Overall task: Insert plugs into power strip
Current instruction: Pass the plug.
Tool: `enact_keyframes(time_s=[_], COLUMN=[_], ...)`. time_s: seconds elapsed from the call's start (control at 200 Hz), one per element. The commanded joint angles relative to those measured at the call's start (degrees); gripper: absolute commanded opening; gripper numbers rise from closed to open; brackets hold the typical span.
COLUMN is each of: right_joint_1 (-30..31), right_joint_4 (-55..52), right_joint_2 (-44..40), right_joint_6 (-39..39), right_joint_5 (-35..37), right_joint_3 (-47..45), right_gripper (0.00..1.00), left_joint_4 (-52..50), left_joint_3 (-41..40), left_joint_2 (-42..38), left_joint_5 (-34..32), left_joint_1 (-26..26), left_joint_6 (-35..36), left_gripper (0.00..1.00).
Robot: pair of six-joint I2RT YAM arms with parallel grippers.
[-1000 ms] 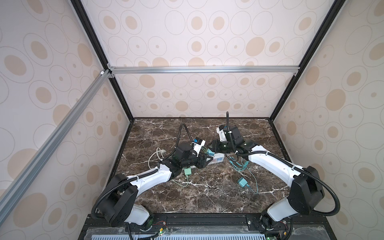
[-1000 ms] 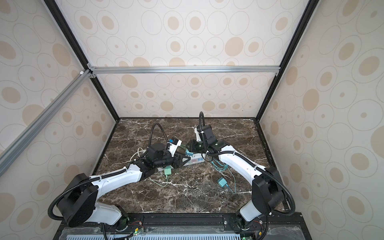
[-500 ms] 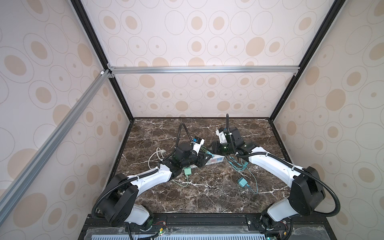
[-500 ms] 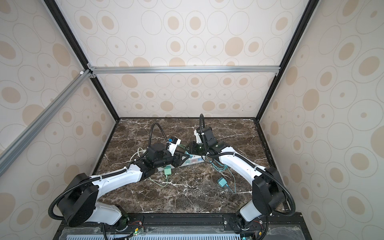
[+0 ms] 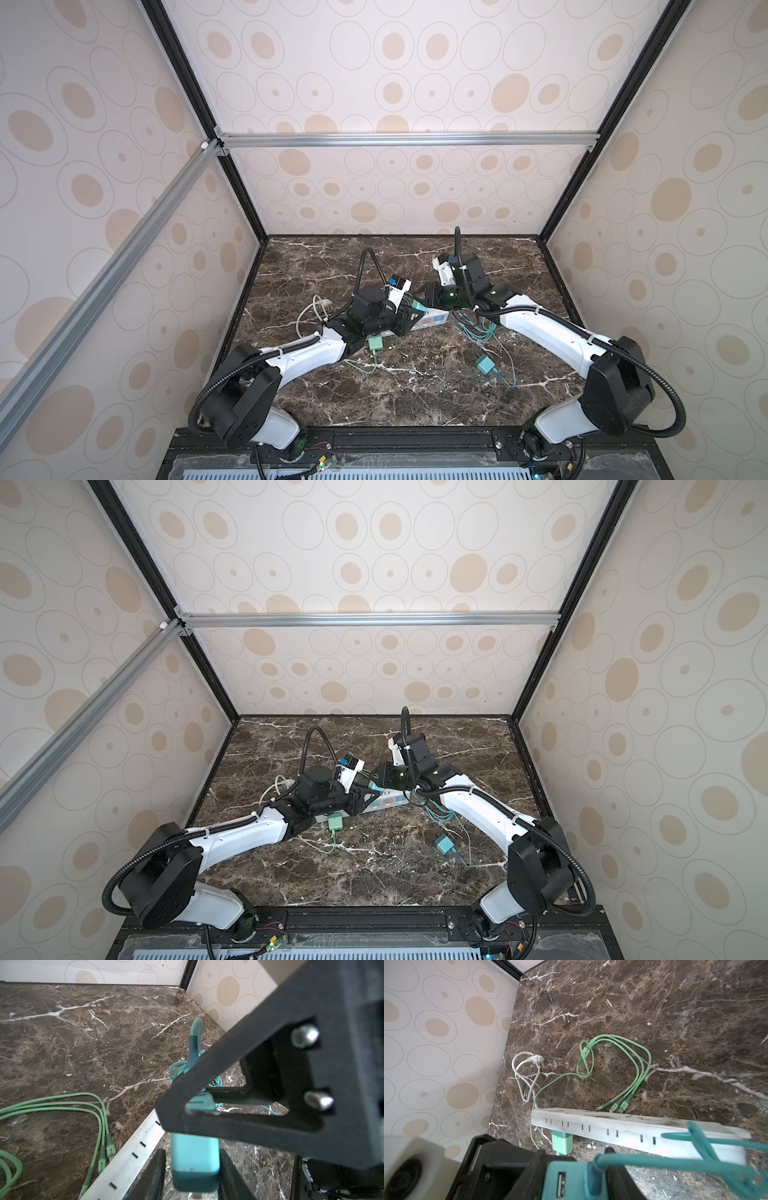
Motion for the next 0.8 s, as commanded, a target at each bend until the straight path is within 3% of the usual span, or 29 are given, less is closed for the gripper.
enact_keyframes(time_s=[0.0, 0.135, 0.34, 0.52, 0.595, 0.795], right_joint_1=[0.15, 0.13, -1.57, -5.19, -5.78, -5.90], right_joint_4=[0.84, 0.52, -3.42, -5.80, -7.49, -8.27], right_joint_2=[-1.79, -1.83, -5.41, -13.07, -14.84, -13.36], right_joint_6=[0.84, 0.11, -5.34, -10.62, -14.08, -19.65], right_joint_5=[-1.45, -1.73, -0.83, 0.57, 0.32, -2.14], right_joint_3=[-0.46, -0.52, -1.51, -4.48, -4.97, -9.15], right_gripper=[0.25, 0.27, 0.56, 0.67, 0.65, 0.42], left_joint_4=[1.37, 1.64, 1.77, 1.17, 0.75, -1.83], left_joint_3=[1.72, 1.53, 1.45, 2.60, 3.39, 8.28], left_joint_2=[0.25, 0.78, 0.96, 2.23, 3.35, 5.57], left_joint_5=[0.16, 0.66, 0.57, 0.22, 0.60, 1.85], left_joint_1=[-0.38, -0.31, -0.31, 0.20, 0.67, 4.46], left_joint_6=[0.73, -0.22, -1.25, -2.01, -2.14, -2.36], left_gripper=[0.31, 0.24, 0.18, 0.15, 0.14, 0.13])
